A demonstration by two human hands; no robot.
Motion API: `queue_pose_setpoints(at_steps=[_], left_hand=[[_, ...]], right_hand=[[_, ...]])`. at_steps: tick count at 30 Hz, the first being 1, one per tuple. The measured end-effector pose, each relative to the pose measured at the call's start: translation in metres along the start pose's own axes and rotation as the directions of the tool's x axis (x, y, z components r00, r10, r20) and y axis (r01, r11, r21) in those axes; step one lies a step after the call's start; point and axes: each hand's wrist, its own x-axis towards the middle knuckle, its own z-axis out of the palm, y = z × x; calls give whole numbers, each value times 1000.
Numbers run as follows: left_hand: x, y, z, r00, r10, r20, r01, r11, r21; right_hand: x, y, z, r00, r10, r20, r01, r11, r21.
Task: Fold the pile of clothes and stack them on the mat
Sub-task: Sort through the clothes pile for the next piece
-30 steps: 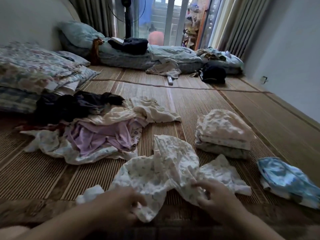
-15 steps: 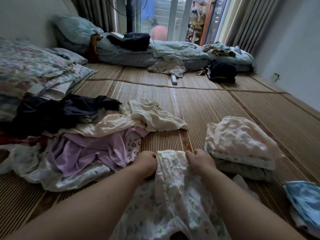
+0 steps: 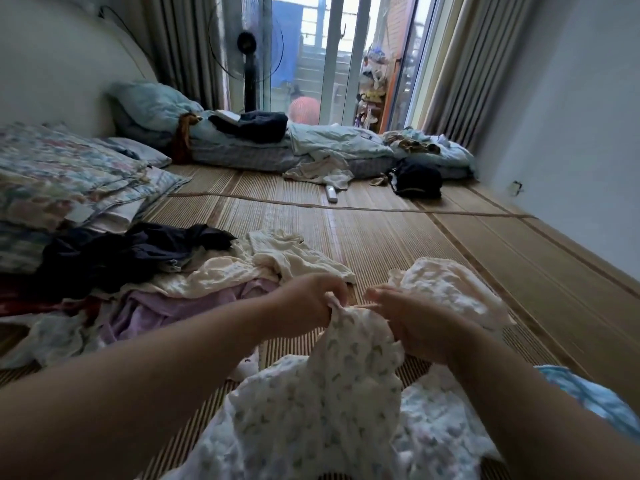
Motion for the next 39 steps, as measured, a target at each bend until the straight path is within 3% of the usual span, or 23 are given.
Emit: queue_pose_setpoints(at_steps=[3,6,9,12,16,19,23,26,27,29,31,34,39], left_hand=[[-18,65,-33,939,343,-26,-306,868,391],[-39,113,-62,856,506,-108,-421,802,425],[-53,141,-91,853,520,-54,-417,738,530],[-64,159,-115,869,491,-55,-295,604,741],[-77,165,-143,920,387,-56,-227,645,730],[-86,166,-164,952,277,-127,-89,652,753],[-91,160,-176,939,259,-226,-50,754,655],[-86,157,-167,939,110,-325,82,847,525],[-84,156,-162,927,40,-372,135,892,432],[-78,156,-148,900,-133,-416,181,980,79],[-75,160,-135,904,-263,-337,186,952,-242],[-66,170,-123,947,-247,-207,148,905,-399],[-73,192,-125,981,-148,-128,98,937,-334]], right_hand=[[-32,-35,10,993,-45,109,53,996,-67],[-58,-69,27,981,-103,164,139,965,-225],[-85,-108,40,955,-277,105,296,901,-316],[-114,-146,48,889,-450,90,450,818,-359],[-146,-189,59,807,-589,49,540,702,-464],[-157,-208,58,746,-665,-38,541,638,-548],[-151,-209,54,645,-744,-172,409,527,-745],[-134,-191,59,583,-773,-251,341,513,-788],[-128,-184,63,560,-781,-277,342,523,-781],[-115,-171,72,509,-797,-326,347,536,-770],[-105,-160,82,476,-804,-356,380,554,-741],[-97,-147,100,525,-779,-343,516,612,-600],[-107,-150,107,622,-729,-285,634,683,-363]])
